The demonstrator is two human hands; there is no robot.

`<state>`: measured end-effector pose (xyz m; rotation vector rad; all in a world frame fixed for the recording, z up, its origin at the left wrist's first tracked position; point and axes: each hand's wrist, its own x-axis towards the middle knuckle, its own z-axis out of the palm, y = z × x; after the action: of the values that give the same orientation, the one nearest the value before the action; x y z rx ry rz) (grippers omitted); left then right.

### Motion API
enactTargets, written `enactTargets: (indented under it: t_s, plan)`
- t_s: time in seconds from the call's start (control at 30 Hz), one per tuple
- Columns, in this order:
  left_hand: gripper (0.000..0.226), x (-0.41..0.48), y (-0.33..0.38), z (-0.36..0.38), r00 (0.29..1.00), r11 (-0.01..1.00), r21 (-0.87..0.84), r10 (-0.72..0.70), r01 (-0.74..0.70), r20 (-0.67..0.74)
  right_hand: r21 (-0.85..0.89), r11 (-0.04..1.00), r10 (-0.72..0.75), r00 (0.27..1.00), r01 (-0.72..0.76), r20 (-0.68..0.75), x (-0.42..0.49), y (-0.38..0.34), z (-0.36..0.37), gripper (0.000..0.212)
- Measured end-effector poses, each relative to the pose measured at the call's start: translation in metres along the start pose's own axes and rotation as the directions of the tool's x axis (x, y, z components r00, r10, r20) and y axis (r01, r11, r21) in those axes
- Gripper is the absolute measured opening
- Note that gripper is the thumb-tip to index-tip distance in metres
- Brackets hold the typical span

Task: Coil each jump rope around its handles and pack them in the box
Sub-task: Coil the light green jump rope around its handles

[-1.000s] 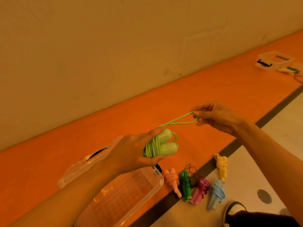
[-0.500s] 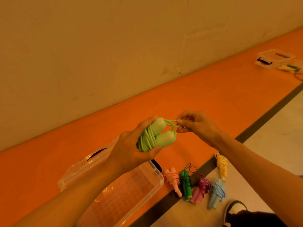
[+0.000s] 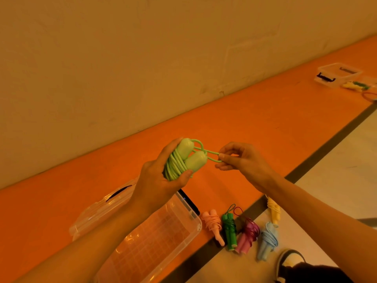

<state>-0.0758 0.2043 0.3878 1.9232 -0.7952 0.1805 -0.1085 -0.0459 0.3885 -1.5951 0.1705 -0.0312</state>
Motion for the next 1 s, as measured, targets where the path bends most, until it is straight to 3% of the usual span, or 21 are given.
enactTargets:
  t_s: [0.13,0.3,0.53,0.7,0.83,0.9,1.0]
  plan:
    - [0.064,0.003,0.0,-0.005,0.998,1.0,0.006,-0.002,0.002,-0.062,0.117,0.993,0.014,1.0,-0.015,0.006,-0.002,-0.008,0.005,0.009]
    - [0.064,0.001,-0.002,-0.002,1.0,0.999,0.026,-0.019,0.019,-0.022,0.275,0.961,-0.013,0.999,0.021,-0.032,-0.002,-0.016,0.015,0.014]
    - [0.069,-0.005,-0.004,0.004,0.997,1.0,0.004,-0.01,0.01,0.075,0.17,0.981,-0.094,0.995,0.095,-0.012,-0.005,-0.025,0.039,0.009]
    - [0.069,-0.005,-0.005,0.005,0.996,1.0,0.013,0.012,-0.013,0.09,0.227,0.971,-0.089,0.995,0.079,0.034,-0.01,-0.034,0.045,0.011]
    - [0.071,-0.007,-0.006,0.004,0.995,0.999,0.029,0.012,-0.015,0.098,0.156,0.985,-0.084,0.996,0.077,0.038,-0.013,-0.036,0.044,0.007]
    - [0.069,-0.007,-0.005,0.004,0.996,0.999,0.044,0.013,-0.017,0.09,0.127,0.988,-0.09,0.995,0.084,0.043,-0.014,-0.036,0.044,0.016]
    - [0.067,-0.006,-0.005,0.004,0.997,0.998,0.06,0.015,-0.02,0.079,0.089,0.989,-0.123,0.991,0.118,0.052,-0.014,-0.035,0.04,0.048]
